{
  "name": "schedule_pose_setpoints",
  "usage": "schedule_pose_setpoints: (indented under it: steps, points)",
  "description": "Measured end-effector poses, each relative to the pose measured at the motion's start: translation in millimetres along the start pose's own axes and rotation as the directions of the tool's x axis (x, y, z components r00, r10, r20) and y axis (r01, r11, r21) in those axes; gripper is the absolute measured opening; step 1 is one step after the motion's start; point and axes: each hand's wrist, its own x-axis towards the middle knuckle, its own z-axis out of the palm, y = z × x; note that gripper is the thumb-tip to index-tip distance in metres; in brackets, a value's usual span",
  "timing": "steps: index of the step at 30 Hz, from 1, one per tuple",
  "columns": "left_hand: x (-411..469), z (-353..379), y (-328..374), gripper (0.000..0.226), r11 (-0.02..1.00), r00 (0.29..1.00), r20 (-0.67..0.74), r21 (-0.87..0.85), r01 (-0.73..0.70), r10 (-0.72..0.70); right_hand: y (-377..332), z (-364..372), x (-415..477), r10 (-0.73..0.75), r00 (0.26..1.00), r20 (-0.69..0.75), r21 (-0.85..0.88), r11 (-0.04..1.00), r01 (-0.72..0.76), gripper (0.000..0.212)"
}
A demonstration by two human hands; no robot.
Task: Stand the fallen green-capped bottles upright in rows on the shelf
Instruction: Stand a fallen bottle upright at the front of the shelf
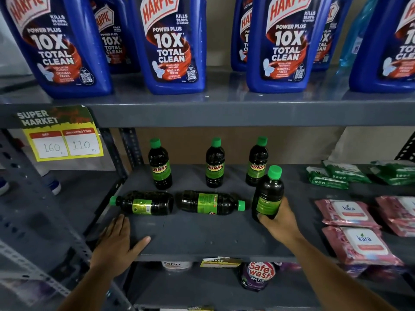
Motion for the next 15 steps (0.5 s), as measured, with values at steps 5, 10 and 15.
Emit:
schedule_pose_setpoints:
  steps: [5,10,15]
  points:
    - [0.3,2.2,-1.9,0.125,0.999,1.0,-0.014,-0.035,-0.02,0.02,-8.9,6.3,-3.9,0.004,0.993,-0.117,0.006,1.0,-0.003,0.07]
    - [1.0,3.8,-4.1,0.123,0.999,0.999,-0.034,-0.038,-0.028,0.027,-10.0,5.2,-8.8,0.022,0.993,-0.113,-0.041,0.999,-0.026,0.073]
    - [1.1,4.4,-3.8,0.123,0.999,0.999,-0.021,-0.043,-0.024,0.024,-10.5,7.1,-12.5,0.007,0.998,-0.057,0.004,1.0,-0.006,0.071]
